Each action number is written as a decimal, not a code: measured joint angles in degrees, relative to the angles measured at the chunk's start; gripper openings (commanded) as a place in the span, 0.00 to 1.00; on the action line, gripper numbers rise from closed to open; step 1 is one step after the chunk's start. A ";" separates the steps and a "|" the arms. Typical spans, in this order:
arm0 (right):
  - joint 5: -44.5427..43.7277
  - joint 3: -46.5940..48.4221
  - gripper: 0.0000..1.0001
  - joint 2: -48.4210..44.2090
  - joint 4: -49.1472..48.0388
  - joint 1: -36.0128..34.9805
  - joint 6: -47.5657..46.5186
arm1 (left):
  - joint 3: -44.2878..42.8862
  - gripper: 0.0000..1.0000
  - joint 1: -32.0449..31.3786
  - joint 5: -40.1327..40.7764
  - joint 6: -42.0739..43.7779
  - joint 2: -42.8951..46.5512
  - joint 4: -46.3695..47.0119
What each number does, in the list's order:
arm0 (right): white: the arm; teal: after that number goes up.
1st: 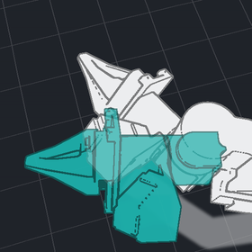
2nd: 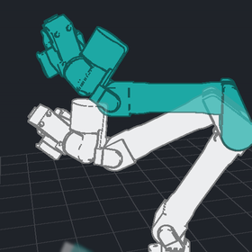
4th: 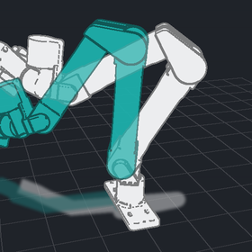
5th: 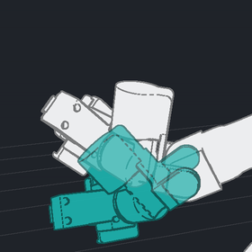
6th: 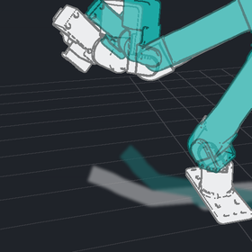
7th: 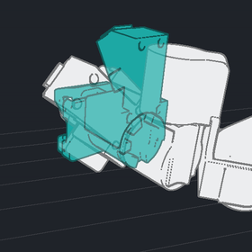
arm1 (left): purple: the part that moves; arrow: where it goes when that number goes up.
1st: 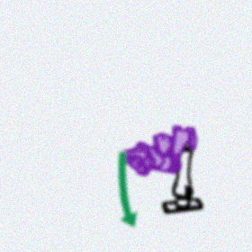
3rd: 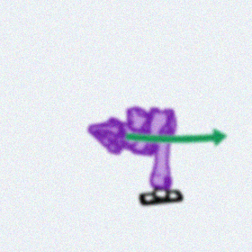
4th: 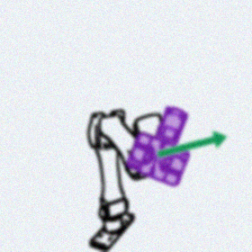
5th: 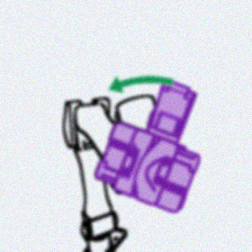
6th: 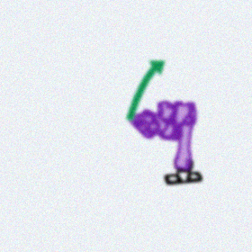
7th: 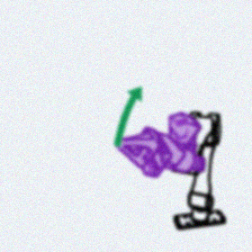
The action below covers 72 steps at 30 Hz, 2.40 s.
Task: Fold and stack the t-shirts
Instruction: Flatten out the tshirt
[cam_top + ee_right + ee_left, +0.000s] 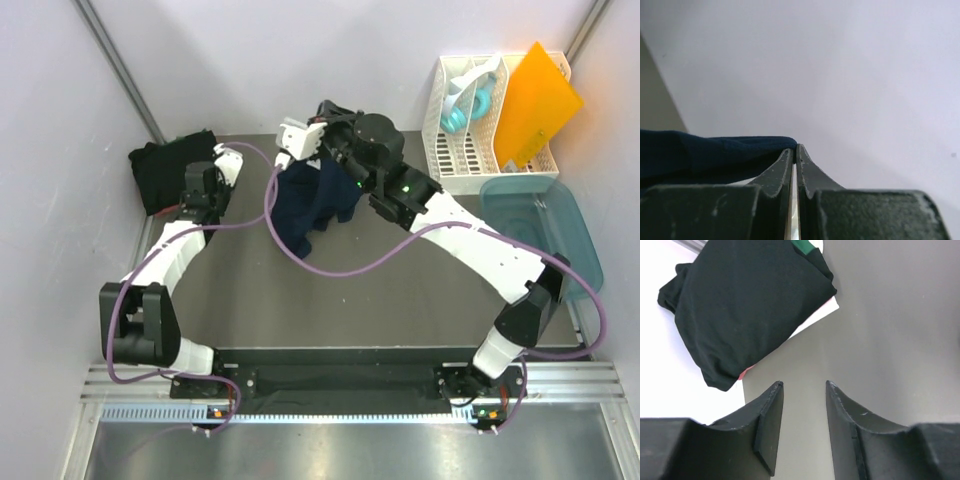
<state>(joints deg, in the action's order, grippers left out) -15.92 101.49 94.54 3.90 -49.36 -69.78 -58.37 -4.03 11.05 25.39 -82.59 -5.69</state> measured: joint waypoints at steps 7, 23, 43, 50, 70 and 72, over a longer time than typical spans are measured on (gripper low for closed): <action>2.54 -0.22 0.00 0.17 -19.93 -3.41 -10.10 | 0.66 0.17 0.00 1.29 -2.36 1.14 1.53; 5.40 28.79 0.00 21.79 -40.70 5.07 -21.68 | 1.11 0.17 0.04 2.73 -5.88 1.70 2.82; -13.86 -10.80 1.00 26.60 -33.86 30.97 -34.25 | 0.28 0.58 0.04 0.79 -5.42 0.35 1.90; -11.91 -11.39 0.92 10.49 -4.39 29.27 -14.36 | 0.28 0.61 0.04 0.28 -5.11 0.35 0.61; 16.92 -19.28 0.79 9.68 35.63 16.15 23.89 | -2.75 0.61 0.02 -0.11 -4.20 0.70 -0.48; 17.68 -19.28 0.75 10.62 34.53 16.15 24.98 | -2.89 0.61 0.02 -0.13 -4.07 0.70 -0.50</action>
<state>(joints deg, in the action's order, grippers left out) 1.76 82.21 105.16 38.44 -33.21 -44.80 -61.25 -4.01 10.92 21.32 -81.89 -6.20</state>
